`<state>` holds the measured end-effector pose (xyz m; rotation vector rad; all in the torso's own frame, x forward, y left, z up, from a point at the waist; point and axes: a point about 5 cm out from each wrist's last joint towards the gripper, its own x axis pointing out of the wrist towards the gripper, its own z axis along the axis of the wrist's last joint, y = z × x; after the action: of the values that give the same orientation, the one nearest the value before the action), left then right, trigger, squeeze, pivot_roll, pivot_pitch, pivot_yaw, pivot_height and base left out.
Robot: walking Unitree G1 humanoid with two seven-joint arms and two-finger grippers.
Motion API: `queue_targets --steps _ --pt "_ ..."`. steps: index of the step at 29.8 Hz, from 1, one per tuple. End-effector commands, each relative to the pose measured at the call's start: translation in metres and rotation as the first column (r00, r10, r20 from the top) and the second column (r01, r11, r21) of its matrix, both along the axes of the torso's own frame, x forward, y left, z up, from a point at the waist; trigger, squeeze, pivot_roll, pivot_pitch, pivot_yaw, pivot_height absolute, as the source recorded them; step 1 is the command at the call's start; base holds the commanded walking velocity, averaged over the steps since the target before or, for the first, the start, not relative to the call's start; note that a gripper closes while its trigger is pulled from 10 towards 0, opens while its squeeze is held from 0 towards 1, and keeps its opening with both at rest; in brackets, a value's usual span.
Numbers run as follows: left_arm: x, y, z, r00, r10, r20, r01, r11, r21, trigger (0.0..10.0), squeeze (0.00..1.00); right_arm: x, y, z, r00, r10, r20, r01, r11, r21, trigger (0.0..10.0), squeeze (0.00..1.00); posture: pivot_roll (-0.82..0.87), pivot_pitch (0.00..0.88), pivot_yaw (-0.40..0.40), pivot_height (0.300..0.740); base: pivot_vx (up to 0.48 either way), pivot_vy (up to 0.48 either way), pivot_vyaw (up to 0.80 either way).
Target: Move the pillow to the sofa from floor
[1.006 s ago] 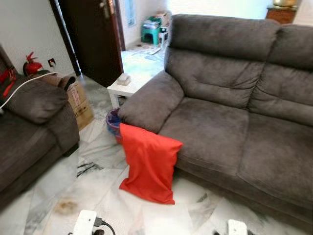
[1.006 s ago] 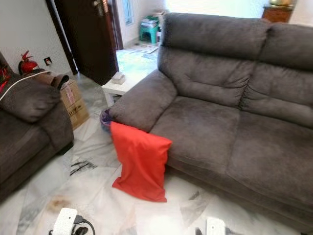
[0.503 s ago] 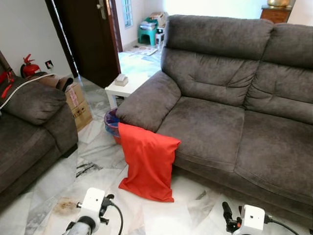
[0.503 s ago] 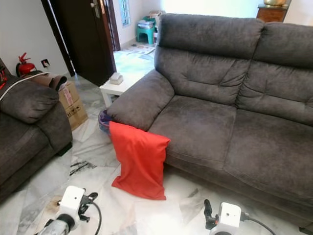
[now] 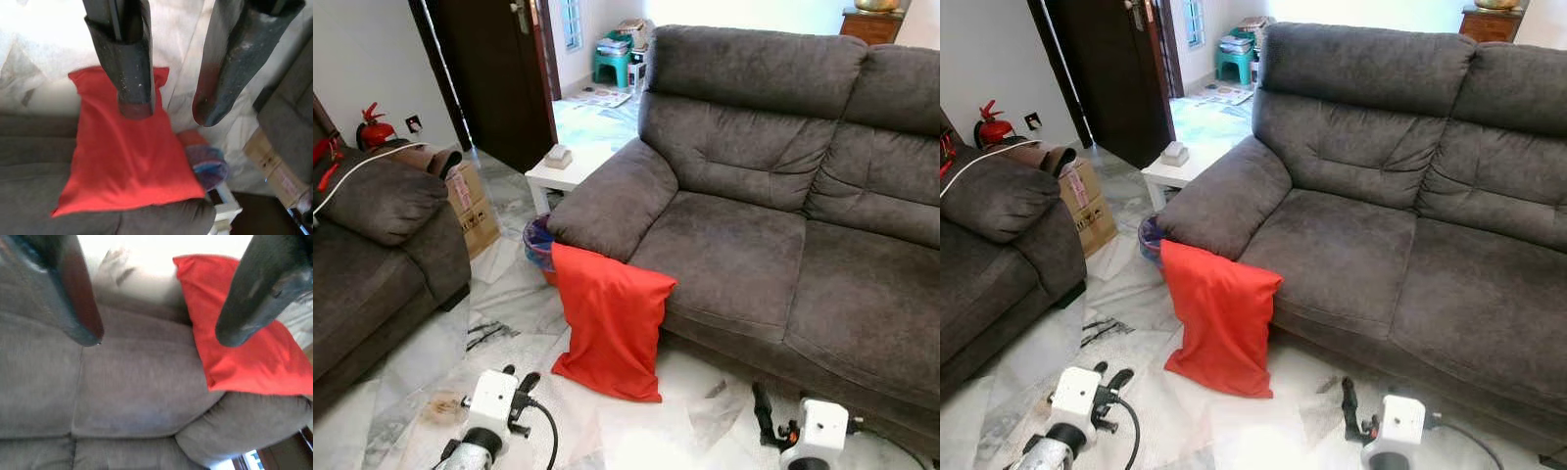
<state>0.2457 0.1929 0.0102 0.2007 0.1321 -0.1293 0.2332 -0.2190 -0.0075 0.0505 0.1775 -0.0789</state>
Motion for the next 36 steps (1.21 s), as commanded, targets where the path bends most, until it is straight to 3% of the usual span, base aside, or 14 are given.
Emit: queue_targets --steps 1,9,10,13,17,18,19,36 --pt "0.003 -0.001 0.009 0.999 -0.024 0.044 0.023 0.999 0.023 10.0 0.00 0.004 0.005 0.007 0.998 0.042 0.044 -0.041 0.999 -0.014 10.0 1.00 -0.04 0.049 0.049 0.740 0.000 0.000 0.00" --pt "0.007 0.004 0.021 0.994 0.048 0.103 -0.048 0.999 0.001 10.0 0.00 0.004 0.000 0.010 0.998 -0.032 0.059 0.032 0.999 0.000 10.0 1.00 -0.04 0.043 0.048 0.740 0.000 0.000 0.00" --pt "0.006 0.007 0.020 0.992 0.086 0.093 -0.085 0.996 -0.014 10.0 0.00 0.005 -0.002 0.008 0.998 -0.047 0.044 0.048 0.999 -0.019 10.0 0.01 -0.04 0.039 0.048 0.740 0.000 0.000 0.00" --pt "0.005 0.008 0.019 0.992 0.090 0.085 -0.089 0.996 -0.015 10.0 0.00 0.007 -0.008 0.009 0.993 -0.109 0.040 0.109 0.994 0.001 10.0 0.00 -0.04 0.030 0.051 0.740 0.000 0.000 0.00" --pt "0.005 0.007 0.018 0.994 0.099 0.054 -0.097 0.994 -0.049 10.0 0.00 0.009 -0.006 0.011 0.996 -0.079 0.040 0.079 0.997 -0.010 10.0 0.00 -0.04 0.025 0.049 0.740 0.000 0.000 0.00" --pt "0.005 0.007 0.018 0.993 0.109 0.045 -0.106 0.992 -0.066 10.0 0.19 0.009 -0.005 0.010 0.997 -0.075 0.035 0.075 0.997 -0.012 10.0 0.00 -0.03 0.022 0.048 0.740 0.000 0.000 0.00" --pt "0.006 0.006 0.017 0.994 0.100 0.034 -0.098 0.992 -0.074 10.0 1.00 0.009 -0.005 0.009 0.996 -0.080 0.029 0.080 0.997 -0.008 10.0 0.00 -0.03 0.019 0.048 0.740 0.000 0.000 0.00" --pt "0.005 -0.004 0.018 0.998 0.064 0.028 -0.063 0.996 -0.061 10.0 1.00 0.009 0.000 0.006 0.996 -0.087 0.010 0.087 0.996 -0.010 10.0 0.00 -0.03 0.026 0.053 0.740 0.000 0.000 0.00"
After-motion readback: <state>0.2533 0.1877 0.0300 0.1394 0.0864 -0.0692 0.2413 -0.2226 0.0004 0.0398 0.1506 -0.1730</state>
